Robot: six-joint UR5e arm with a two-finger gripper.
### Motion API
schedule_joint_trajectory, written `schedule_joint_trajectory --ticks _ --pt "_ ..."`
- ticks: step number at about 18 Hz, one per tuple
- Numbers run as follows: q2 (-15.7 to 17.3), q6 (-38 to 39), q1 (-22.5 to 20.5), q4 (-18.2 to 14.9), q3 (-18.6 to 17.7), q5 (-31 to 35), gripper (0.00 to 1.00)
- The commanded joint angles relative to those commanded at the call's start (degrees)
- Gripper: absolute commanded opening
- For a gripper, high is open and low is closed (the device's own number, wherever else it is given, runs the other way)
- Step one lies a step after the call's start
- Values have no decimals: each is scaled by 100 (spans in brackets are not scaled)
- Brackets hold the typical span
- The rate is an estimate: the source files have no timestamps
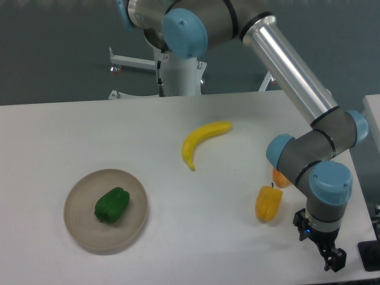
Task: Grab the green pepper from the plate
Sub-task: 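Move the open gripper from beside the yellow pepper over the green pepper on the plate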
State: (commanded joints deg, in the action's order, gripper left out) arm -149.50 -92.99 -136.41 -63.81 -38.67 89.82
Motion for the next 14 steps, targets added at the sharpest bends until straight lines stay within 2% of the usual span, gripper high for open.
schedule_joint_trajectory --ticks 6,10,14 --pt "96 114 79 0 -105 53 100" --pt "368 570 176 -9 -491 9 100" --pt "842 1342 343 -35 -1132 0 100"
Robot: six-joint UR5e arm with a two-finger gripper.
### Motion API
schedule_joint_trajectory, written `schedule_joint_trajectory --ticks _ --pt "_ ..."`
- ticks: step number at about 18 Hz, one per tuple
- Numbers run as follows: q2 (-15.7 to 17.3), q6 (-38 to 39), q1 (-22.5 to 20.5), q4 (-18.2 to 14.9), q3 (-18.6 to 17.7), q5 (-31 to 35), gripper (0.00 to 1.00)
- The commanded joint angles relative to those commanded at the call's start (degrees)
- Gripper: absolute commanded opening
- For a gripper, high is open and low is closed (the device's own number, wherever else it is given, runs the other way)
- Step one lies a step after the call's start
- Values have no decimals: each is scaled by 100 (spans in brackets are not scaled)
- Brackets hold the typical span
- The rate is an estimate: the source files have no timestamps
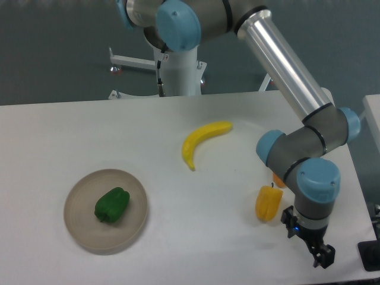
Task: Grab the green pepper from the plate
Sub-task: 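Move the open gripper from beside the yellow pepper over the green pepper on the plate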
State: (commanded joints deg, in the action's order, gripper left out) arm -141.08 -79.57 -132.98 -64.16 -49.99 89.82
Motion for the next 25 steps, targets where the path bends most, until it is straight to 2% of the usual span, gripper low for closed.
schedule_joint_trajectory --ticks 4,7,11,12,14,17,21,25 --pt "685 887 228 0 -923 -201 100" --pt "1116 2029 439 0 -1415 -456 100" --pt "1652 3146 852 52 -2030 -703 100" --pt "1741 3506 931 122 -2215 -755 100" --pt "1768 4104 1124 525 -2357 -948 100" --pt "1847 4624 1467 624 -2655 -1019 100" --pt "2092 4731 1749 650 -3068 -1195 100" --pt "2225 4757 2013 1045 -3516 -1222 100"
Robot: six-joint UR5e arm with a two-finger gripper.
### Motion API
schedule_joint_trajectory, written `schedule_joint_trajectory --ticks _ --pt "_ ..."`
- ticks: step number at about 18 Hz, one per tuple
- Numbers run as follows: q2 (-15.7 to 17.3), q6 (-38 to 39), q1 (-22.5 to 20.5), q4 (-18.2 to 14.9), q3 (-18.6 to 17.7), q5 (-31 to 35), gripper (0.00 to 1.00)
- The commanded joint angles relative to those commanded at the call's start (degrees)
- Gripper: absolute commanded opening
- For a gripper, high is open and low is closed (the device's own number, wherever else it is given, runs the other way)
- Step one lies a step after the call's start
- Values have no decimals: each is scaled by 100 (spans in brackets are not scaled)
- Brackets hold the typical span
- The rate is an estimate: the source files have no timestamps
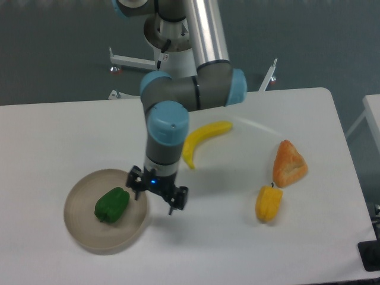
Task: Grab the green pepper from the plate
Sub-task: 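Move the open gripper from beside the yellow pepper over the green pepper on the plate, then lower the open gripper around the green bell pepper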
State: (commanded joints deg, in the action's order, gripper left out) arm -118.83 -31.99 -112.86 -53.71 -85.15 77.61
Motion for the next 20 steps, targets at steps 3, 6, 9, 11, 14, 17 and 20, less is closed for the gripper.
schedule_joint_trajectory --ticks 3,6,9,11,14,17,20 --pt "-9 -18 141 343 -273 26 100" --pt "0 -9 211 432 -388 18 100" --pt "-9 0 317 432 -388 26 100" --pt "-70 0 326 458 -388 26 100" --pt "-105 -18 343 458 -388 26 100" --pt "-149 -9 352 467 -388 26 100" --pt "-228 -9 378 467 -344 26 100"
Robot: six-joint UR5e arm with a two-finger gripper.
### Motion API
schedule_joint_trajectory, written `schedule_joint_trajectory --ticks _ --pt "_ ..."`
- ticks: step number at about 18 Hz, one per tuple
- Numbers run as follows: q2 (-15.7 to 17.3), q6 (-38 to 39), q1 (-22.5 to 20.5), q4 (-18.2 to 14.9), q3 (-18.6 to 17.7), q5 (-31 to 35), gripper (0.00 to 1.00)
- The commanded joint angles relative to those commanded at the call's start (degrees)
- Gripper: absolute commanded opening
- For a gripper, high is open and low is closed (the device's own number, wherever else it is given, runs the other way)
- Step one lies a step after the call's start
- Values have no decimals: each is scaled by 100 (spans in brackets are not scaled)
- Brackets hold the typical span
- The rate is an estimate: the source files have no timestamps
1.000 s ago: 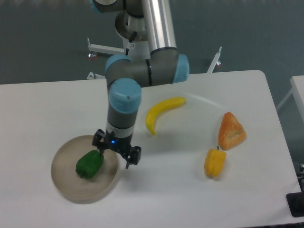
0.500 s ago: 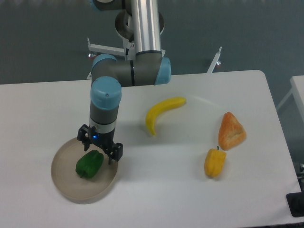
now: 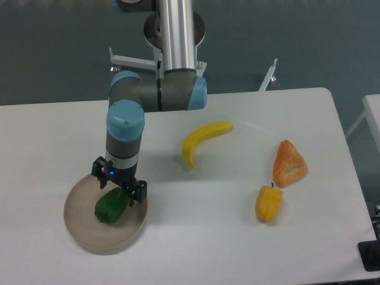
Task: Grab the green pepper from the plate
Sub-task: 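Lower the open gripper around the green bell pepper, then close the gripper on the green bell pepper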
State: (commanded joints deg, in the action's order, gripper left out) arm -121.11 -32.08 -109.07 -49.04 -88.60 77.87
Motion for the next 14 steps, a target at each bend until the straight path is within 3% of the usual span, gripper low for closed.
schedule_joint_trajectory --ticks 3,4,7,8,14 --pt "-79 0 35 0 123 0 98" --pt "-97 9 35 0 149 9 91" --pt "-97 9 44 -9 150 0 55" --pt "-97 9 44 -9 150 0 49" --pt "-97 -26 53 -9 158 -9 40"
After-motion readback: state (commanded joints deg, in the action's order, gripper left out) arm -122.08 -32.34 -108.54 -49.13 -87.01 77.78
